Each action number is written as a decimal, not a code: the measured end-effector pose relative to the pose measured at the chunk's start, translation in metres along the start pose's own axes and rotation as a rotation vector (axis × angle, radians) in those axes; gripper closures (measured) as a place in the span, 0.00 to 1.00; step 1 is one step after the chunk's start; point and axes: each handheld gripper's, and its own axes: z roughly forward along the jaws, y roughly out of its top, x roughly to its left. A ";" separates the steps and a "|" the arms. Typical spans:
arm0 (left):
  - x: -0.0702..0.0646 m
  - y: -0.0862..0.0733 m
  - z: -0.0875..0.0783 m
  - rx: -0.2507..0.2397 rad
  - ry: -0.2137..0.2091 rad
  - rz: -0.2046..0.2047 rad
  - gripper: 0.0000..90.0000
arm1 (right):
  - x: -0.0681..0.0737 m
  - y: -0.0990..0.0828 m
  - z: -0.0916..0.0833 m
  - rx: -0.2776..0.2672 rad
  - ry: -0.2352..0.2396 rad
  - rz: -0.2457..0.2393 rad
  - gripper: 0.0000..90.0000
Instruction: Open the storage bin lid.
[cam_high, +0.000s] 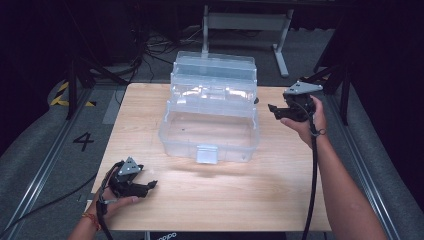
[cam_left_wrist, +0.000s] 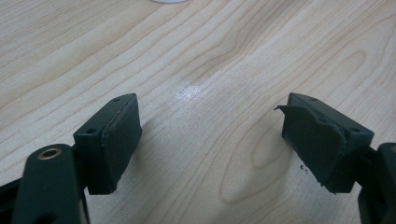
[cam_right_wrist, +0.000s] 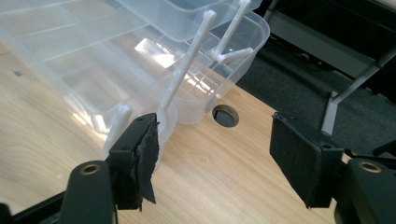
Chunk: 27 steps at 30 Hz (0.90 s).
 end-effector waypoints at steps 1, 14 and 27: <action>0.000 0.000 0.000 -0.002 0.001 -0.001 0.22 | 0.001 -0.003 -0.001 0.004 0.005 0.001 0.37; 0.000 0.000 0.000 -0.005 0.003 0.005 0.22 | 0.021 -0.050 -0.013 0.059 0.006 -0.041 0.34; 0.000 0.000 0.001 -0.005 0.005 0.004 0.22 | 0.034 -0.090 -0.028 0.077 0.028 -0.041 0.34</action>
